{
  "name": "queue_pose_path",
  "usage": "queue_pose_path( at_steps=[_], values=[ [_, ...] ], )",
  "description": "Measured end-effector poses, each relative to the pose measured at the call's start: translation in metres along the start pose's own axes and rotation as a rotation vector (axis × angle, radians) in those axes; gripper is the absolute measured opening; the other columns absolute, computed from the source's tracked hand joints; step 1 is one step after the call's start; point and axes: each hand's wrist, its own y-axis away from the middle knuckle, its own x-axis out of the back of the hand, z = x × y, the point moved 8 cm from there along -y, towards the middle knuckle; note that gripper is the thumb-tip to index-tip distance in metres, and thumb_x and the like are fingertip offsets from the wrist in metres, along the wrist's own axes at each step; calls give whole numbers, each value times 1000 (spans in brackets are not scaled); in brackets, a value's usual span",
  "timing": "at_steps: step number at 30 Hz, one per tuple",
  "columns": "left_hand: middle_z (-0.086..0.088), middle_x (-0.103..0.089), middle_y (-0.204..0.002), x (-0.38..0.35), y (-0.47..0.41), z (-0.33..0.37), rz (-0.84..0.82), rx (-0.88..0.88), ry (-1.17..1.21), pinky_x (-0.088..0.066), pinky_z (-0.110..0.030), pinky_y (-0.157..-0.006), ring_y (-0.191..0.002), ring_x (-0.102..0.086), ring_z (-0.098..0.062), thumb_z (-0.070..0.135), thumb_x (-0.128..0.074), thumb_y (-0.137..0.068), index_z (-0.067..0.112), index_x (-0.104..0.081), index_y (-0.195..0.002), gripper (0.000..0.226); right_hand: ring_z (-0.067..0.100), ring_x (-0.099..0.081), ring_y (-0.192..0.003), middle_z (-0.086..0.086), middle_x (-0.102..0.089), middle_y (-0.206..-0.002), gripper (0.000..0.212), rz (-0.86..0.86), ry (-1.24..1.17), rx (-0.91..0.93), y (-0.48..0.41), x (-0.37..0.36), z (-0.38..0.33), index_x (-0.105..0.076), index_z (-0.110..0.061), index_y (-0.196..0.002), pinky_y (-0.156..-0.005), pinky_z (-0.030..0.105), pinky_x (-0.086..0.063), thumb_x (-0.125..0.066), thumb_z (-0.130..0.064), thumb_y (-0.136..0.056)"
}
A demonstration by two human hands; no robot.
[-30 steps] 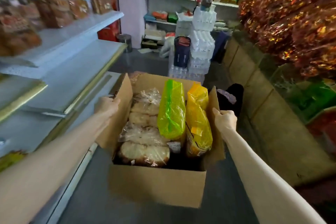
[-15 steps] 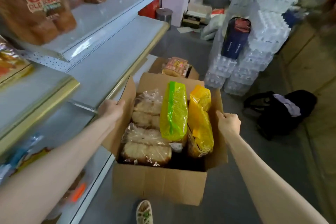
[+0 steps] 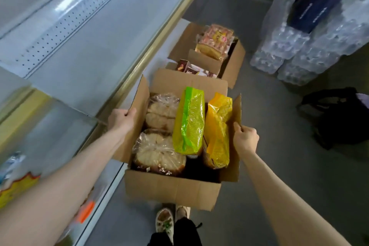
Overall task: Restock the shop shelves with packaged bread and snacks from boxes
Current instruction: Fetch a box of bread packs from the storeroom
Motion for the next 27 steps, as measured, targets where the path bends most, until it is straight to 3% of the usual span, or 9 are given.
queue_pose_path(
  at_steps=[2,4,10,14,17,22,27],
  values=[
    [-3,-32,-57,-13,-17,-6,1,31,-4,-17,-33,-54,-54,-28,-20,26,-54,-98,12,-34,-56,48,15,-38,-51,5,-45,-56,50,-9,16,-17,-16,-18,1,-42,-7,-52,-52,30,-32,-50,-21,-100],
    [-3,-32,-55,-30,-40,-11,-10,39,-27,-21,-33,-57,-56,-31,-22,27,-53,-98,13,-30,-52,53,15,-37,-51,5,-44,-56,51,-16,19,-39,-35,-41,6,-41,-7,-52,-54,30,-32,-50,-21,-100],
    [-3,-40,-59,-83,-103,-43,-54,69,-50,-25,-31,-52,-57,-36,-18,29,-49,-100,11,-39,-59,47,22,-41,-59,6,-45,-58,45,-11,23,-149,-75,-112,51,-46,-4,-59,-60,34,-35,-50,-24,-100],
    [-3,-34,-59,-109,-133,-61,-100,37,-74,-21,-33,-51,-56,-30,-18,29,-48,-101,7,-43,-67,41,15,-37,-53,4,-44,-58,48,30,21,-169,-83,-149,74,-43,-8,-55,-60,31,-32,-49,-24,-100],
    [-2,-32,-59,-122,-154,-76,-104,-1,-68,-22,-33,-53,-56,-28,-17,30,-49,-101,8,-44,-68,39,13,-36,-51,3,-43,-55,46,65,55,-115,-82,-173,80,-46,-2,-60,-60,30,-27,-49,-23,-100],
    [0,-27,-61,-122,-170,-85,-118,-69,-42,-21,-32,-54,-58,-23,-17,28,-52,-99,5,-46,-70,38,14,-33,-51,3,-39,-54,51,118,68,-106,-86,-173,88,-35,-11,-52,-57,30,-29,-51,-24,-99],
    [0,-23,-58,-116,-153,-90,-128,-87,-47,-17,-27,-47,-54,-19,-16,24,-53,-99,13,-31,-57,50,16,-31,-50,4,-39,-54,48,123,38,-117,-70,-173,97,-39,-5,-56,-57,33,-30,-52,-24,-98]
  ],
)
